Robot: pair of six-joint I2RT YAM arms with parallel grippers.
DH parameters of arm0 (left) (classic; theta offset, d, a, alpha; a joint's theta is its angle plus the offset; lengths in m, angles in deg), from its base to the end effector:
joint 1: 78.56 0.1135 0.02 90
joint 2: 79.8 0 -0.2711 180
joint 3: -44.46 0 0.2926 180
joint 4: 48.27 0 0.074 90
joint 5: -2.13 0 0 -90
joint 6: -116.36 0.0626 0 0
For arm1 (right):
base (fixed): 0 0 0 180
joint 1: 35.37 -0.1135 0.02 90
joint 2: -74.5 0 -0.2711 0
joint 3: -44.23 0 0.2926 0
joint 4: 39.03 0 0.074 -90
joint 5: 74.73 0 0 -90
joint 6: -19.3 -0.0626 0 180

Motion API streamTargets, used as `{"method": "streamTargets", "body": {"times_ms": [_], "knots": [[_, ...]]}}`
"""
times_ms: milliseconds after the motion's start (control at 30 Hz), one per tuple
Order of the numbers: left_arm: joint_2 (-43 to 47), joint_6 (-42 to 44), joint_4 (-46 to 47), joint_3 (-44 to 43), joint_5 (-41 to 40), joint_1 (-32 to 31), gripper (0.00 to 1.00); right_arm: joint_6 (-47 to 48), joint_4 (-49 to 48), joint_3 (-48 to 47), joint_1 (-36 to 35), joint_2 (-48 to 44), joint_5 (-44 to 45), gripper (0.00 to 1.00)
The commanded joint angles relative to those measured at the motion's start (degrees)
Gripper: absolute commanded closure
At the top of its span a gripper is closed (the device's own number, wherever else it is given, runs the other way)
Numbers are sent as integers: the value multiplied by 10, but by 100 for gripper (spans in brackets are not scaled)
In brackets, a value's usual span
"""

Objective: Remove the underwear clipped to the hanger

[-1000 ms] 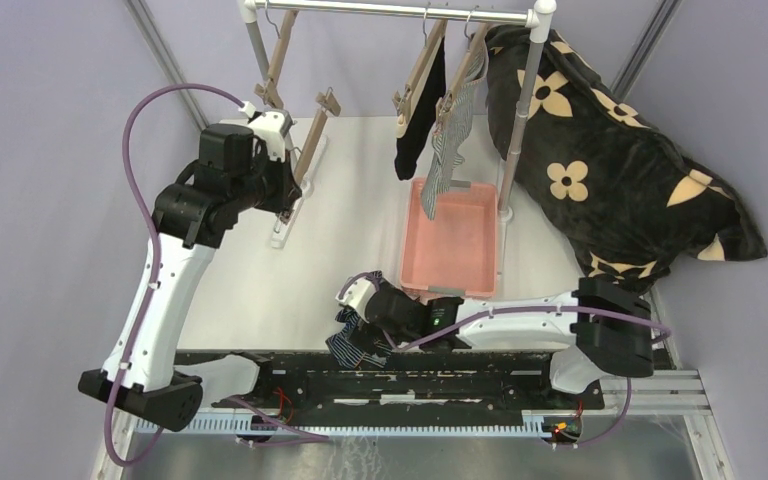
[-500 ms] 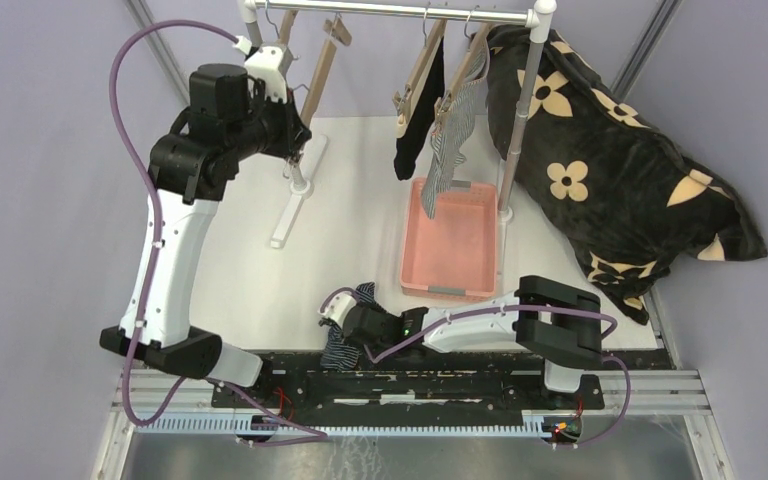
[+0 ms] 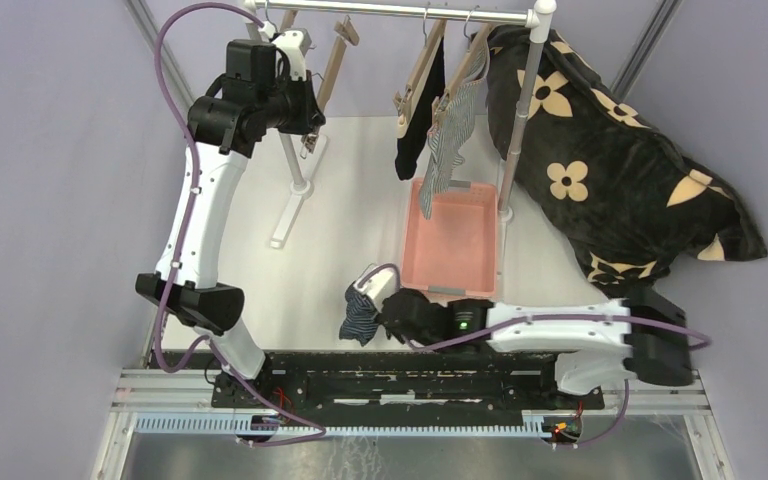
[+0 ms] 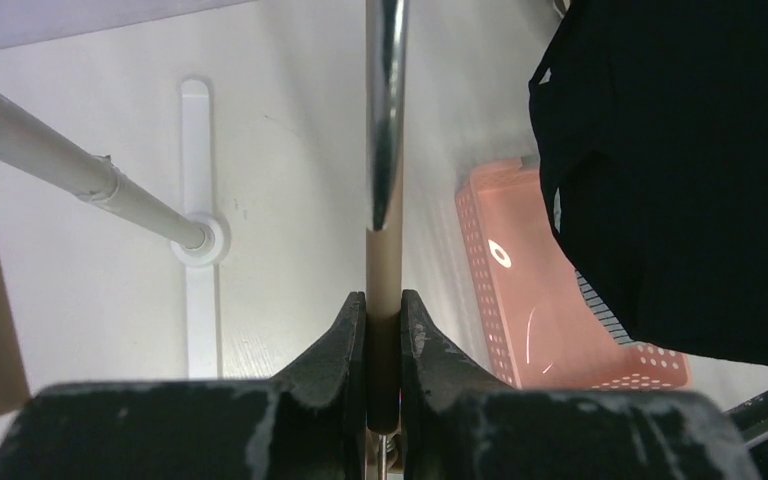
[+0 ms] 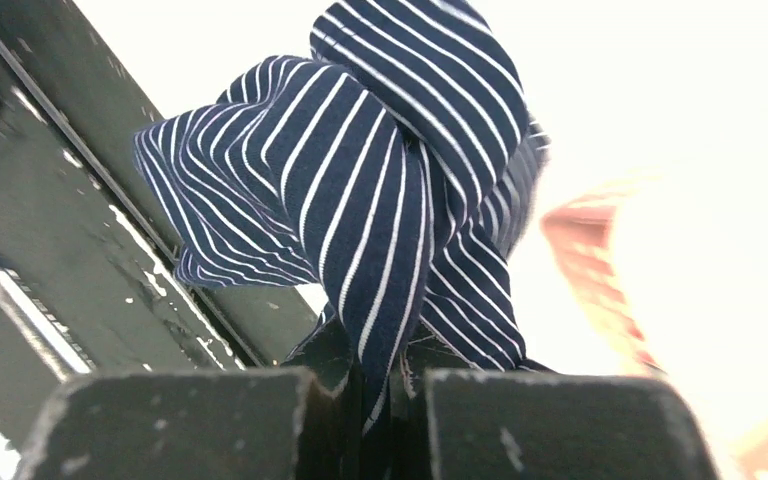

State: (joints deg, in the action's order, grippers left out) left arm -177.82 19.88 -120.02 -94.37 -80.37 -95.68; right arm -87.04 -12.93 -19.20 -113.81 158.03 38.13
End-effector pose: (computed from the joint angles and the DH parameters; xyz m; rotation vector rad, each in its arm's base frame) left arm 0.3760 -0.1244 0.5032 0.2760 2.1114 -0.3830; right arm 0.0950 0.3433 0.1873 -1.0347 2.0841 0.3687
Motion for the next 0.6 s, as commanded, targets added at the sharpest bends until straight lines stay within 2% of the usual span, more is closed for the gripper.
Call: {"method": "streamTargets", "body": {"times_ms": [0,133,233,433,567], "knots": [[30,-28,61,-22,5,5,97,-11,28,15,-12,-136,100,99],[36,-38,79,-22,3,9,97,-13,45,31,-19,-237,158,99],[39,-46,98,-17,3,11,97,-11,68,30,-19,-279,234,99],[26,-56,116,-43,14,23,97,-53,154,20,-19,-293,434,99],[19,-68,137,-50,30,36,97,-72,156,42,-18,-297,487,99]]}}
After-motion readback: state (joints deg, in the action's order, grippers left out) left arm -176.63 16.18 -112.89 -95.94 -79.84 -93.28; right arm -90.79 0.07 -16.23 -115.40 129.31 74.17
